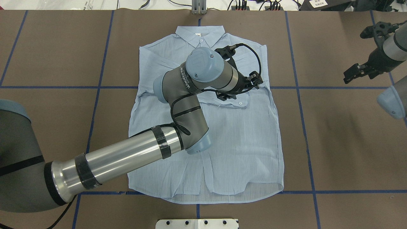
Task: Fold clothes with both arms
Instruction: 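Lay the sleeve over the body, release, and move left gripper to hem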
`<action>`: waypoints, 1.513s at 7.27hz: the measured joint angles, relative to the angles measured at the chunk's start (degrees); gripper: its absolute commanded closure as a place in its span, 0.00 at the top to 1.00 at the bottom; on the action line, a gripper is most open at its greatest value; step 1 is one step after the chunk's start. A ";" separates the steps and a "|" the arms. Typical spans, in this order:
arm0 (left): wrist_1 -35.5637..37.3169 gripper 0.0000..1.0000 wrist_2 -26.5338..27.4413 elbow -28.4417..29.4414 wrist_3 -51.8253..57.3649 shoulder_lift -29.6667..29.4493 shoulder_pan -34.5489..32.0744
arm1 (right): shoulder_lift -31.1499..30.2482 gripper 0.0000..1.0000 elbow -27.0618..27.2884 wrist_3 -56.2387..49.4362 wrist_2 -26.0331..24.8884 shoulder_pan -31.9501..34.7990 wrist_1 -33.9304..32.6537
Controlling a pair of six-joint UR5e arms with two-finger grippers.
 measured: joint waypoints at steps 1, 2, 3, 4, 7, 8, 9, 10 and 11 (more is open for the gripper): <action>1.09 1.00 -0.38 -1.98 0.11 1.58 -0.46 | -0.32 1.00 0.31 2.83 0.04 -0.15 2.14; 3.37 1.00 -1.44 -5.72 0.72 4.28 -1.10 | -1.22 1.00 0.48 8.48 0.08 -1.23 7.55; 6.98 1.00 -2.77 -11.33 2.44 8.11 -1.96 | -2.70 1.00 0.57 16.03 -0.10 -3.90 15.03; 11.69 1.00 -3.48 -18.42 5.40 12.75 -2.74 | -4.49 1.00 1.31 22.16 -0.90 -7.28 20.82; 24.68 1.00 -3.89 -41.08 15.18 27.79 -4.34 | -11.98 1.00 11.68 36.22 -11.16 -22.07 25.17; 27.26 1.00 -3.90 -47.37 17.34 32.28 -4.57 | -13.50 1.00 14.82 41.53 -15.70 -28.17 25.26; 28.92 1.00 -3.93 -52.16 18.63 35.84 -4.73 | -14.46 1.00 17.19 46.64 -20.36 -34.33 25.07; 29.70 1.00 -3.97 -54.88 19.14 37.88 -4.86 | -15.24 0.99 19.31 50.91 -24.41 -40.04 24.19; 29.99 1.00 -3.97 -56.03 19.29 38.72 -4.88 | -15.73 0.98 21.20 53.60 -27.52 -44.59 22.17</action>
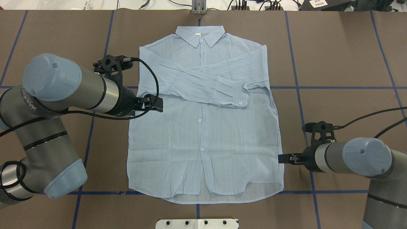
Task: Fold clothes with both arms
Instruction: 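Lay the sleeve over the body, release, and move left gripper to hem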
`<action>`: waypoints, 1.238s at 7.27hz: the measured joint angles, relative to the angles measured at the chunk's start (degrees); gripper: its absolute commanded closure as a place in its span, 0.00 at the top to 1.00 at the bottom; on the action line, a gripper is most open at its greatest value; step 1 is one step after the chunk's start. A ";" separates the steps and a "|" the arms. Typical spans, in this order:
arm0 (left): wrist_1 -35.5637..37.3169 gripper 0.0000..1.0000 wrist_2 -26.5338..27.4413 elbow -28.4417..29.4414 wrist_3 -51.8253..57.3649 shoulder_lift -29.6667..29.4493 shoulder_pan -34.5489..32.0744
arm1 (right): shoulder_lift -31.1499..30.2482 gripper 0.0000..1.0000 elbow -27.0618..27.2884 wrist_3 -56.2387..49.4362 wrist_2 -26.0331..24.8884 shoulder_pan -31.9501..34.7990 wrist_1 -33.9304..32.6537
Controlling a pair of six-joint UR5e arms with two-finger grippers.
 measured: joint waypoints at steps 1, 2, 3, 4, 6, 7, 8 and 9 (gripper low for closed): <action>0.09 1.00 0.05 -0.49 0.02 0.31 0.00 | -0.01 0.95 1.46 1.22 -1.99 -2.96 -2.79; 0.13 1.00 0.11 -0.73 0.00 0.43 0.01 | 0.17 0.88 2.22 1.68 -2.98 -4.76 -4.99; 0.14 1.00 0.13 -0.89 -0.02 0.44 0.01 | 0.49 0.75 2.20 1.84 -3.37 -6.11 -6.12; 0.14 1.00 0.14 -0.94 -0.02 0.44 -0.01 | 1.44 0.60 1.88 1.89 -3.50 -6.96 -7.24; 0.12 0.99 0.15 -0.93 -0.03 0.40 -0.05 | 4.01 0.49 1.55 1.97 -3.52 -7.43 -10.17; 0.08 0.99 0.15 -0.91 -0.03 0.37 -0.05 | 4.48 0.49 1.53 1.99 -3.43 -7.45 -11.06; 0.07 0.99 0.15 -0.90 -0.05 0.37 -0.06 | 4.51 0.47 1.50 2.00 -3.36 -7.46 -11.47; 0.06 0.99 0.15 -0.90 -0.08 0.33 -0.05 | 4.29 0.24 1.47 1.99 -3.32 -7.45 -11.63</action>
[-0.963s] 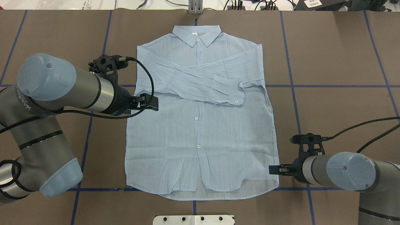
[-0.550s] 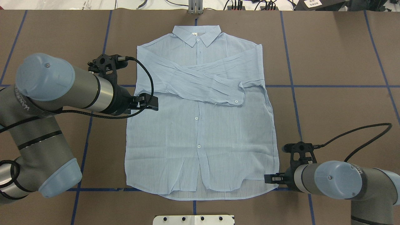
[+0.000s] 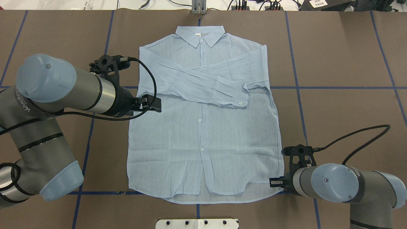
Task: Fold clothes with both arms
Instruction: 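Lay the sleeve over the body, release, and move left gripper to hem, then lower both grippers to the hem corners nearest the robot and grasp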
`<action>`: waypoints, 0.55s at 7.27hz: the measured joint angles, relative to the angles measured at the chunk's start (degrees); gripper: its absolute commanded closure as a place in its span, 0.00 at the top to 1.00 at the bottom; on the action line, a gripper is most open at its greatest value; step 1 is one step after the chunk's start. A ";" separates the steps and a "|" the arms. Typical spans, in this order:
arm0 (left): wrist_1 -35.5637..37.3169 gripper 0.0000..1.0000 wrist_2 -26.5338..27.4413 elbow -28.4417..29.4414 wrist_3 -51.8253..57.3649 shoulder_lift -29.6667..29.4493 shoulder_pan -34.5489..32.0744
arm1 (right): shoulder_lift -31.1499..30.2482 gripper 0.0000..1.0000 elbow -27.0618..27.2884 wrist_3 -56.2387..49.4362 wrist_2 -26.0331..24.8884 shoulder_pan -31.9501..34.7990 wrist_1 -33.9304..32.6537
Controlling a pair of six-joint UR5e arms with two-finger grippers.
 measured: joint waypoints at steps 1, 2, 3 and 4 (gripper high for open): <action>0.00 0.99 0.00 0.00 -0.04 -0.03 0.04 | -0.21 0.08 -0.01 -0.04 0.03 0.05 -0.27; 0.00 0.99 0.02 0.00 -0.08 -0.05 0.07 | -0.23 0.00 0.00 -0.06 0.07 0.07 -0.91; 0.00 0.99 0.06 0.04 -0.11 -0.01 0.06 | -0.06 0.00 0.09 -0.07 0.16 0.07 -1.89; 0.00 0.98 0.08 0.06 -0.11 0.08 0.03 | 0.22 0.00 0.26 -0.07 0.28 0.06 -2.81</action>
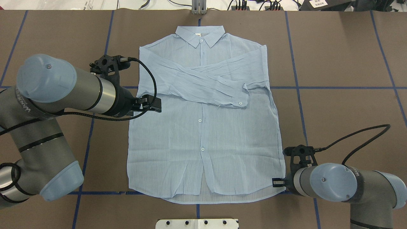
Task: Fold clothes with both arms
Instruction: 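Lower both grippers to the hem corners nearest the robot and grasp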
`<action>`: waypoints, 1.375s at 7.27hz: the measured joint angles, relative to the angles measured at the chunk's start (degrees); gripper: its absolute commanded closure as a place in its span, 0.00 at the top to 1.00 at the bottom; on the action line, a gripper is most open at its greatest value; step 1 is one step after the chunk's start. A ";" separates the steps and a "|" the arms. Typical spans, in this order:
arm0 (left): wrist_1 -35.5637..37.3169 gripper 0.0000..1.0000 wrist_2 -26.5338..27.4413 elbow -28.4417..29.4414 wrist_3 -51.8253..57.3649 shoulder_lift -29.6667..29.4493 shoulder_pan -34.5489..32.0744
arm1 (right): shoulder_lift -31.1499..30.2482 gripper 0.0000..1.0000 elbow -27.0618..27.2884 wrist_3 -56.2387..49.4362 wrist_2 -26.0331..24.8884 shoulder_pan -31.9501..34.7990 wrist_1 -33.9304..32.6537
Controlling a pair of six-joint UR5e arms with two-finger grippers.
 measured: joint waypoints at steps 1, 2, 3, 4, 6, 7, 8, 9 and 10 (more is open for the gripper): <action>0.02 0.98 0.03 0.01 0.00 0.12 -0.05 | 0.19 0.00 0.43 0.00 0.08 -0.01 -0.48; 0.06 0.98 0.09 0.03 -0.08 0.67 -0.06 | 0.27 0.00 1.28 0.00 0.16 0.02 -0.62; 0.06 0.98 0.23 -0.06 -0.61 2.60 0.19 | 0.25 0.00 2.45 0.04 0.23 0.12 -0.59; -0.04 0.97 1.08 -0.23 -2.13 5.52 1.61 | 0.24 0.00 3.35 0.12 0.27 0.20 -0.48; -0.67 0.93 5.22 -0.27 -8.12 10.41 8.89 | 0.29 0.00 4.26 0.19 0.14 0.24 -0.27; -0.75 0.88 6.77 -0.26 -11.69 11.43 12.70 | 0.29 0.00 4.79 0.23 -0.02 0.27 -0.24; -0.62 0.79 7.75 -0.22 -14.67 11.87 15.86 | 0.28 0.00 5.21 0.25 -0.14 0.33 -0.23; -0.45 0.75 8.23 -0.18 -16.41 11.98 17.84 | 0.27 0.00 5.40 0.26 -0.15 0.38 -0.23; -0.32 0.73 8.41 0.01 -17.37 11.94 18.97 | 0.27 0.00 5.50 0.26 -0.13 0.43 -0.23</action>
